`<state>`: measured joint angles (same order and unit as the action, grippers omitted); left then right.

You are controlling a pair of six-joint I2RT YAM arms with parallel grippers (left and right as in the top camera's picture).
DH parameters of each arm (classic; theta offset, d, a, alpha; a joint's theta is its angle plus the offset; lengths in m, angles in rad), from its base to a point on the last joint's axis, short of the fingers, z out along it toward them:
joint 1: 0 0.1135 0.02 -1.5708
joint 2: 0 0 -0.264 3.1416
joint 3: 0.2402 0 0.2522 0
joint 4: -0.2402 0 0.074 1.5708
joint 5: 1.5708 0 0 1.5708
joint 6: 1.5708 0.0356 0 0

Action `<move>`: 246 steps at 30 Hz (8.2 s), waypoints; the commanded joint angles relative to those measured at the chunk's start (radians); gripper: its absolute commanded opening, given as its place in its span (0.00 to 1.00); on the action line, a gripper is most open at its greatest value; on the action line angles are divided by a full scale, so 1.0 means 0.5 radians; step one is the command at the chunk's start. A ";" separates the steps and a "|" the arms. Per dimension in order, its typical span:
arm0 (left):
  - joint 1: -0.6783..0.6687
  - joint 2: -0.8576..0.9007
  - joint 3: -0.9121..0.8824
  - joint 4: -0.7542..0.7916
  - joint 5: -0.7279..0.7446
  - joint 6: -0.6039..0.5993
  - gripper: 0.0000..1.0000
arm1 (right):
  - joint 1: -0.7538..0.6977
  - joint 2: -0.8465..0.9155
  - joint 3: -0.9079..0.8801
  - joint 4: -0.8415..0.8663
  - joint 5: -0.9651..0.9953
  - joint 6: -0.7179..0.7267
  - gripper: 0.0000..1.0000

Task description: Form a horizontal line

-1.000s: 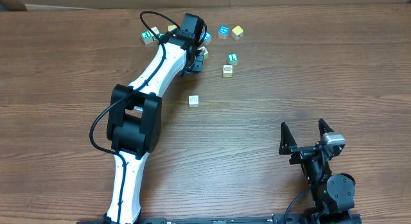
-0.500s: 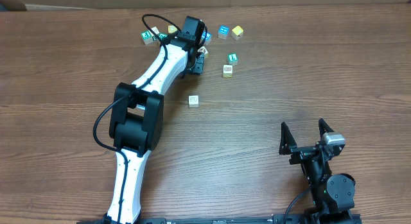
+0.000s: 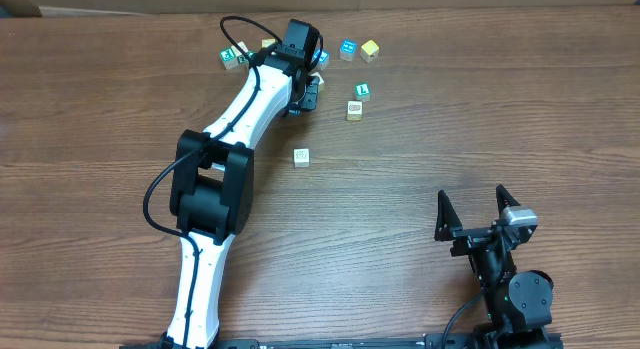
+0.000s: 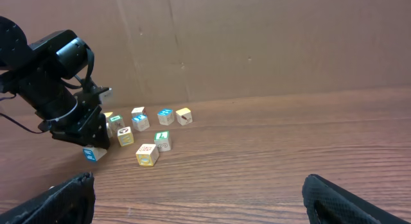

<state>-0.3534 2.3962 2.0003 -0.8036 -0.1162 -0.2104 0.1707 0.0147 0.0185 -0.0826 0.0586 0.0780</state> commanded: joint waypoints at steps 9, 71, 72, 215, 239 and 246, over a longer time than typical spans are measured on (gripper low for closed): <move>0.003 0.021 0.048 -0.047 0.018 -0.013 0.36 | -0.009 -0.023 -0.021 0.010 -0.002 -0.001 1.00; -0.534 -0.536 -0.676 -0.166 -0.208 -1.054 0.29 | -0.009 -0.023 -0.021 0.010 -0.002 -0.001 1.00; -0.535 -0.536 -0.700 -0.137 -0.209 -1.036 0.29 | -0.009 -0.023 -0.021 0.010 -0.002 -0.001 1.00; -0.616 -0.383 -0.699 0.126 -0.313 -1.114 0.04 | -0.009 -0.023 -0.021 0.010 -0.002 -0.001 1.00; -0.616 -0.383 -0.699 0.009 -0.359 -1.114 0.04 | -0.009 -0.023 -0.021 0.010 -0.002 -0.001 1.00; -0.616 -0.383 -0.699 -0.021 -0.359 -1.113 0.04 | -0.009 -0.023 -0.021 0.010 -0.002 -0.001 1.00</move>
<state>-0.6548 2.1941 1.6569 -0.8062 -0.2741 -0.7532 0.1707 0.0147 0.0185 -0.0818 0.0586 0.0780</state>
